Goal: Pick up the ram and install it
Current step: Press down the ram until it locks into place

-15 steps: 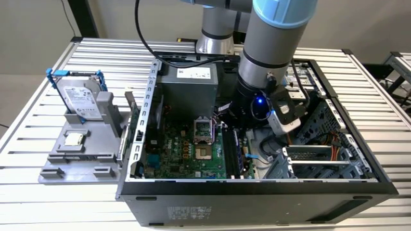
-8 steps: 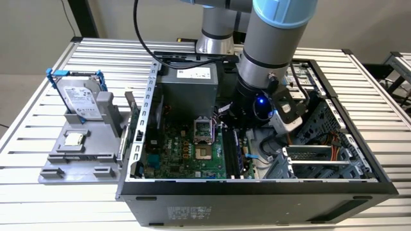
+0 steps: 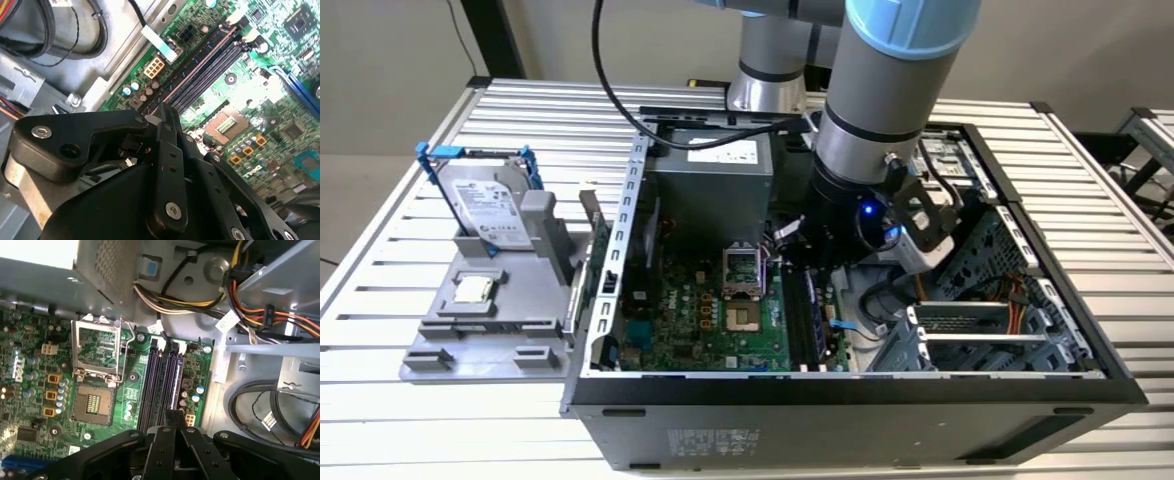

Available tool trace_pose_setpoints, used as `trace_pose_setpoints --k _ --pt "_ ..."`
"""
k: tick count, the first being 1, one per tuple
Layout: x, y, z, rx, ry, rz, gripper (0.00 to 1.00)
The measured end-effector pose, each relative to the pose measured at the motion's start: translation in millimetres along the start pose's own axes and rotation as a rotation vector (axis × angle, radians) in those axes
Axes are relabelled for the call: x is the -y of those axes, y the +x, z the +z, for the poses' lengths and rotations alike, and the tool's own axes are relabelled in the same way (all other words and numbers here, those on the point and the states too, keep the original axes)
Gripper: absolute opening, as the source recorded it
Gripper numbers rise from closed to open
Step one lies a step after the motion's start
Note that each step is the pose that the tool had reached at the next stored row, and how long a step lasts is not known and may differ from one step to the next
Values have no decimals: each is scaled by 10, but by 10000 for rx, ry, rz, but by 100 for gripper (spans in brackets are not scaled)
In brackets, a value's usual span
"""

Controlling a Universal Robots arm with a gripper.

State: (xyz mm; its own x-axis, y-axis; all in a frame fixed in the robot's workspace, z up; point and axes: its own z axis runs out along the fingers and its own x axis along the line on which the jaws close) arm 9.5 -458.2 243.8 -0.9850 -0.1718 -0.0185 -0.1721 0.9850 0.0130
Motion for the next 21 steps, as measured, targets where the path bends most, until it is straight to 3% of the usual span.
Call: trace_pose_setpoints --k 2,8,21 --pt "0 0 0 -3 -4 -249 0" --pt "0 0 0 -7 -7 -440 0" --pt "0 0 0 -31 -48 -2785 0"
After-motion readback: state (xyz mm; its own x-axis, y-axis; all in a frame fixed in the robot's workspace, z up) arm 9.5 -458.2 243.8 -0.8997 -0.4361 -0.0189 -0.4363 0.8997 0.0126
